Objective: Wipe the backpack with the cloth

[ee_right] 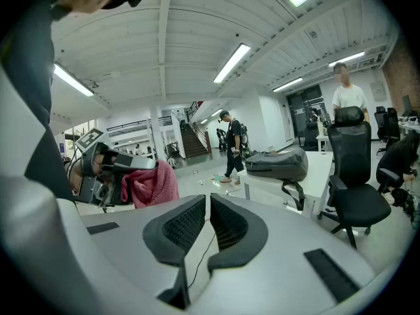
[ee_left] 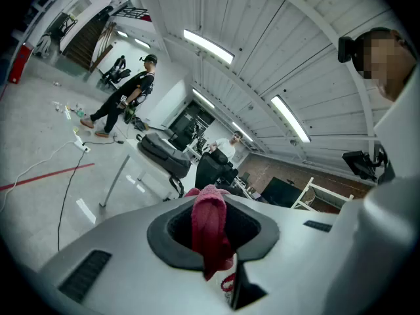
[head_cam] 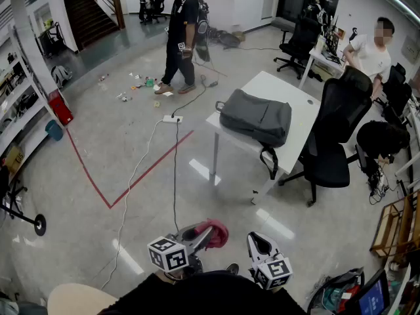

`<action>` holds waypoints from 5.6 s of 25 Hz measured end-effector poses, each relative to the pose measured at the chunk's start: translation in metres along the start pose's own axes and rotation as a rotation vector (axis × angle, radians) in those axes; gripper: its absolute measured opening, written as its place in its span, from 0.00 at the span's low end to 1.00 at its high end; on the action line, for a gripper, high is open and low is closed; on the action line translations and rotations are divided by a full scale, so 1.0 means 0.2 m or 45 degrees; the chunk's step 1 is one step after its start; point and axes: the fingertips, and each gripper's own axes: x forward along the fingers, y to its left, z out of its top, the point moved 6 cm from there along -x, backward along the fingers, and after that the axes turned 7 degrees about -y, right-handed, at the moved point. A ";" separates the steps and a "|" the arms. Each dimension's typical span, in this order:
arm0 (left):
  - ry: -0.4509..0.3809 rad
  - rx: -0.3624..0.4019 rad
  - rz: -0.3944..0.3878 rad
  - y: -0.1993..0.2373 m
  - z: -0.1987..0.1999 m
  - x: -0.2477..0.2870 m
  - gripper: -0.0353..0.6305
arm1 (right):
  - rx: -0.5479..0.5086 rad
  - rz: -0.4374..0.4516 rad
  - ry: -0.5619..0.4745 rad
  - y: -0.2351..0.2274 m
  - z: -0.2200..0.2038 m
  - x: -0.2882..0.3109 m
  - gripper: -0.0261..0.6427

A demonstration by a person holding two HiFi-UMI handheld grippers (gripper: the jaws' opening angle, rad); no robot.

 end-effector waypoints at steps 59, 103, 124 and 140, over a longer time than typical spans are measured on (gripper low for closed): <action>0.111 -0.059 -0.044 0.13 0.07 0.73 0.17 | 0.234 0.272 -0.293 -0.47 0.23 0.35 0.38; -0.075 -0.303 -0.322 0.92 1.08 1.96 0.20 | 0.212 0.220 -0.242 -1.48 0.64 1.84 0.13; 0.120 -0.168 -0.467 1.29 1.48 2.44 0.20 | 0.150 -0.538 -0.014 -2.11 0.59 2.07 0.13; 0.234 -0.203 -0.465 1.93 1.86 2.44 0.20 | 0.317 -0.334 0.316 -1.76 0.37 3.05 0.13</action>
